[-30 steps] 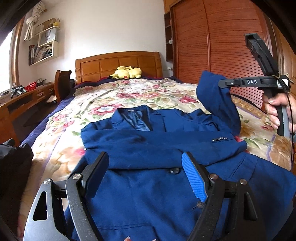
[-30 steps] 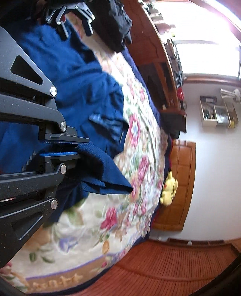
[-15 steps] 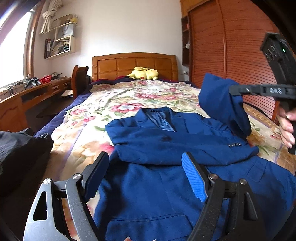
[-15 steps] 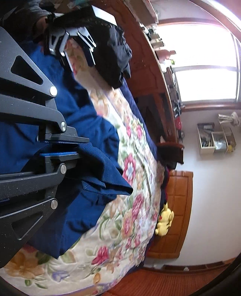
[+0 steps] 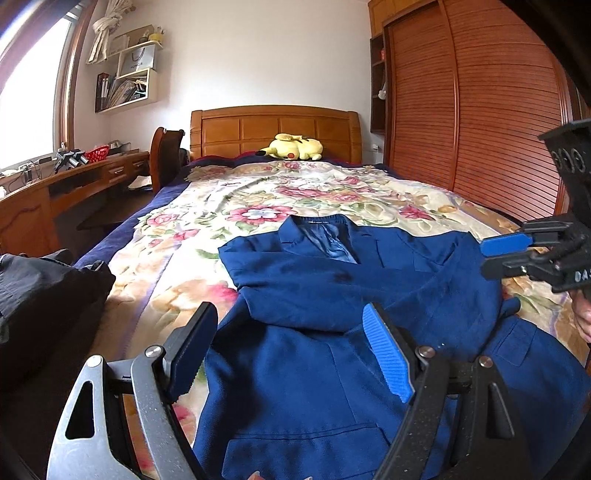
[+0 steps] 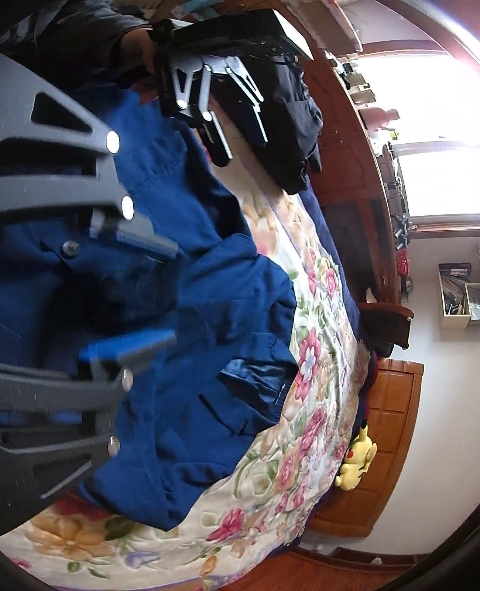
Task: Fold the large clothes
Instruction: 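Move the left gripper to the jacket side panel and grasp it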
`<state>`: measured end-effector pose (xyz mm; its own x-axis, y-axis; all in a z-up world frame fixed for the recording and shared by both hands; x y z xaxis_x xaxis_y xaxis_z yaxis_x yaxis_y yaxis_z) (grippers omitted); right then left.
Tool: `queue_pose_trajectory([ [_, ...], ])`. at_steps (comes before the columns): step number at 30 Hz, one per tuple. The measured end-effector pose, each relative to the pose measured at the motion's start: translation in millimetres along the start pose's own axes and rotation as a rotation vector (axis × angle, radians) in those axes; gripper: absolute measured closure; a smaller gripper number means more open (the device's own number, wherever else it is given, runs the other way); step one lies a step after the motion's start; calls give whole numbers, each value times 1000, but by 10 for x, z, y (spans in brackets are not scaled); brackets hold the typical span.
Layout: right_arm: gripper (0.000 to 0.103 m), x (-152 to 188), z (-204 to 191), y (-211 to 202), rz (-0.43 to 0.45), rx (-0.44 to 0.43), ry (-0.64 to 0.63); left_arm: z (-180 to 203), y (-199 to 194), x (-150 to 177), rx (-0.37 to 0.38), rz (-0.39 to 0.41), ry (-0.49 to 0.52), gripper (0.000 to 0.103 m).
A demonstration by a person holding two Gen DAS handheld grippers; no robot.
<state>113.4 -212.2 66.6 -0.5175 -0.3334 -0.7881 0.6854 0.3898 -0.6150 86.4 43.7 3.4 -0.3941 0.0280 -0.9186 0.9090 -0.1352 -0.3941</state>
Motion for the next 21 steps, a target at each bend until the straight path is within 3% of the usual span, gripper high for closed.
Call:
queue_pose_trajectory([
  [7,55,272,4,-82,-13,134,-19,92,52,33,16,-18,17,21],
  [12,55,561,164,-75,-8,205,61,219,119,70,37,-42,39,21],
  [14,52,705,260,-54,-12,235,99,271,155,92,54,-56,41,21],
  [16,41,840,391,-28,-25,270,147,319,188,111,61,-69,46,21],
  [21,39,1064,607,139,-69,352,200,446,301,179,83,-110,57,21],
])
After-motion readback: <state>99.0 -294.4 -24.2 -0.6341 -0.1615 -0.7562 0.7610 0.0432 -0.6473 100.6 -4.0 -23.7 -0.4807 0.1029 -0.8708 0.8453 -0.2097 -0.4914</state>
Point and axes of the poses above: each gripper's, at about its wrist camera, not at the fingertips, and y roughly the way its jaws point, z to its right, x to its underside, the point moved 4 cm from there along y, roughly the way its jaws point, and after that the axes turned 3 degrees about z, right-handed, at the moved point
